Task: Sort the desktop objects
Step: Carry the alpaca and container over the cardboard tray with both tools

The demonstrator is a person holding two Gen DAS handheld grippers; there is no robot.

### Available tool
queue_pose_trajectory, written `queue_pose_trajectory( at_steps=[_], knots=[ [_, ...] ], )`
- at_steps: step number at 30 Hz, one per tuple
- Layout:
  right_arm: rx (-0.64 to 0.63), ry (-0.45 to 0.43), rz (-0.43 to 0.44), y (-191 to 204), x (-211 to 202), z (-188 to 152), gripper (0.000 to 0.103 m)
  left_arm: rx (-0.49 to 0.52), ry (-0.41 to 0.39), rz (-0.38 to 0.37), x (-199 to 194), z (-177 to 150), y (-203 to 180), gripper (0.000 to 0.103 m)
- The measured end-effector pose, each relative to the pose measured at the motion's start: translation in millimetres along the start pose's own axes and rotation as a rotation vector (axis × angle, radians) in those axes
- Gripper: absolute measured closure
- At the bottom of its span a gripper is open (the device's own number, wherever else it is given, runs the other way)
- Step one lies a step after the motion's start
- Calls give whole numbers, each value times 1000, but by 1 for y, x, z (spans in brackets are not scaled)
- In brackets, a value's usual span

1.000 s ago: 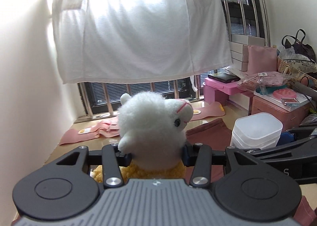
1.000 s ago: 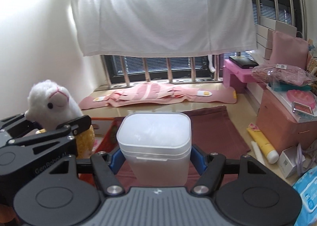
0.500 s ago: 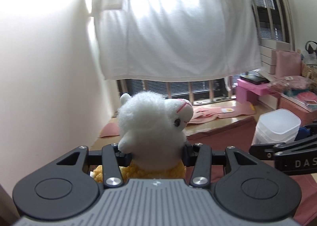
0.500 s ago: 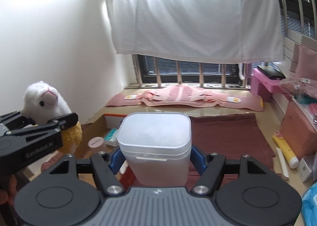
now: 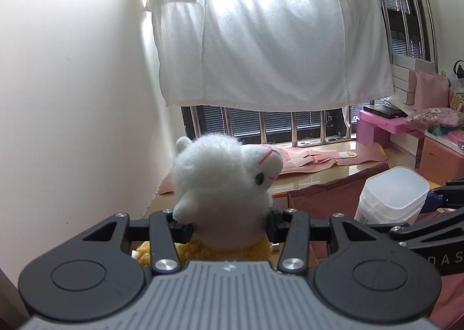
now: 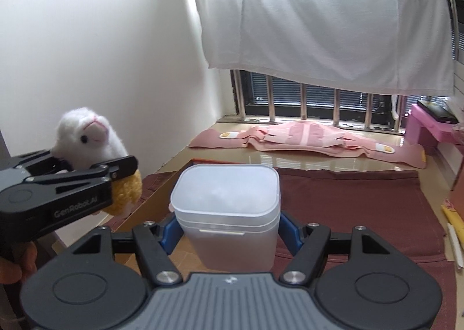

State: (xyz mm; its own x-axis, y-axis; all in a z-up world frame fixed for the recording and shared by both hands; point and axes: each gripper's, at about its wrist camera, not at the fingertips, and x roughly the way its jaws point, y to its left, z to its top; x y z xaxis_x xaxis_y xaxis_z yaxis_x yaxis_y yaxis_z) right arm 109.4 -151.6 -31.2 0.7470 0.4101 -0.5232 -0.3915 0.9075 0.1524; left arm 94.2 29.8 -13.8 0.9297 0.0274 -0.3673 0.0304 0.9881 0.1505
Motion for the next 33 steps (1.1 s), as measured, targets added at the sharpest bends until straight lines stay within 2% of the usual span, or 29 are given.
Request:
queue_pose_trajectory(
  at_steps=[7, 13, 23, 33],
  knots=[
    [19, 34, 22, 17, 37, -6, 35, -12, 40, -59, 30, -13, 32, 57],
    [24, 50, 39, 29, 69, -10, 35, -49, 50, -146, 56, -19, 58, 58],
    [-7, 95, 23, 42, 113, -22, 35, -38, 93, -236, 100, -29, 69, 57],
    [-20, 150, 11, 43, 135, -39, 35, 19, 142, -309, 126, -42, 65, 57]
  ],
)
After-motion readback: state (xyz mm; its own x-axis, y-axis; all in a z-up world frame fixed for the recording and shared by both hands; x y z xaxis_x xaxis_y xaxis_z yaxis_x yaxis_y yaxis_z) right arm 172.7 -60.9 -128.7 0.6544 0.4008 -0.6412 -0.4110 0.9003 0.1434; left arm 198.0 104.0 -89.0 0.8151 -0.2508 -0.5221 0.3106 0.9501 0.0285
